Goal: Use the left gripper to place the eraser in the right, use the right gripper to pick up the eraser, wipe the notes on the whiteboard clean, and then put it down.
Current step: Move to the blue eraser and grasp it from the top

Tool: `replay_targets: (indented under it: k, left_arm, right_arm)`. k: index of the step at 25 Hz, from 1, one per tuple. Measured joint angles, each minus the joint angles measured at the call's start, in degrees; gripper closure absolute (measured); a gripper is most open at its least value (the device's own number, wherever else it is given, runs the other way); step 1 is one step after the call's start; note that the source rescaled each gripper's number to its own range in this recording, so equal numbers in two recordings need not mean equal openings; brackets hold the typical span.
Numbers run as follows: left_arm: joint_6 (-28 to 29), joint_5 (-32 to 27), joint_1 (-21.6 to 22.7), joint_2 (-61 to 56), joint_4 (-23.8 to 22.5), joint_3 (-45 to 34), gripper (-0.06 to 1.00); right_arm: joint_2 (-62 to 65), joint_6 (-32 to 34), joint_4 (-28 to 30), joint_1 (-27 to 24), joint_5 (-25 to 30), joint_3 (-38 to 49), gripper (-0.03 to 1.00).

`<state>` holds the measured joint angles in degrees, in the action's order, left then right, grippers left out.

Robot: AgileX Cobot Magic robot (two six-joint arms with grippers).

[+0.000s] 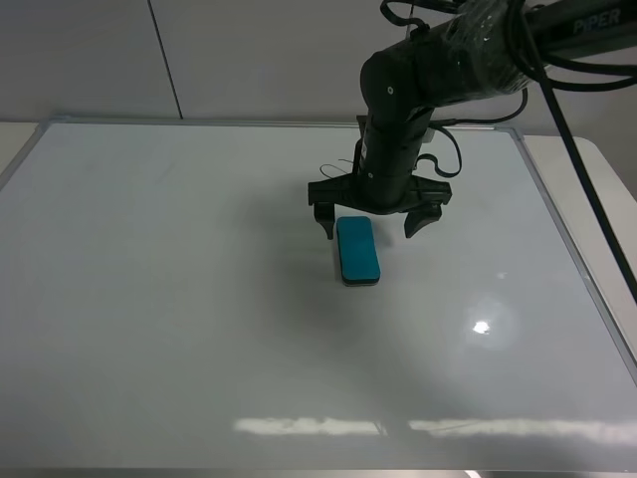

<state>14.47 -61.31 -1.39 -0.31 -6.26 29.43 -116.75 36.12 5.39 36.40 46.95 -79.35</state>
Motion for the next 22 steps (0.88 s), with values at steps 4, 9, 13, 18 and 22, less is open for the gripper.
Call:
replay_targets:
  k: [4, 9, 13, 18, 22]
  left_arm:
    - [0.0, 0.0, 0.0, 0.0, 0.0, 0.0, -0.06]
    - [0.0, 0.0, 0.0, 0.0, 0.0, 0.0, -0.06]
    - [0.0, 0.0, 0.0, 0.0, 0.0, 0.0, -0.06]
    - [0.0, 0.0, 0.0, 0.0, 0.0, 0.0, -0.06]
    - [0.0, 0.0, 0.0, 0.0, 0.0, 0.0, -0.06]
  right_arm:
    - [-0.9, -0.6, -0.2, 0.0, -0.4, 0.0, 0.01]
    - [-2.0, -2.0, -2.1, 0.0, -1.5, 0.0, 0.01]
    - [-2.3, -3.0, -3.5, 0.0, -1.9, 0.0, 0.01]
    - [-2.5, -3.5, -3.9, 0.0, -1.9, 0.0, 0.01]
    - [-3.2, -3.8, -4.1, 0.0, -1.7, 0.0, 0.01]
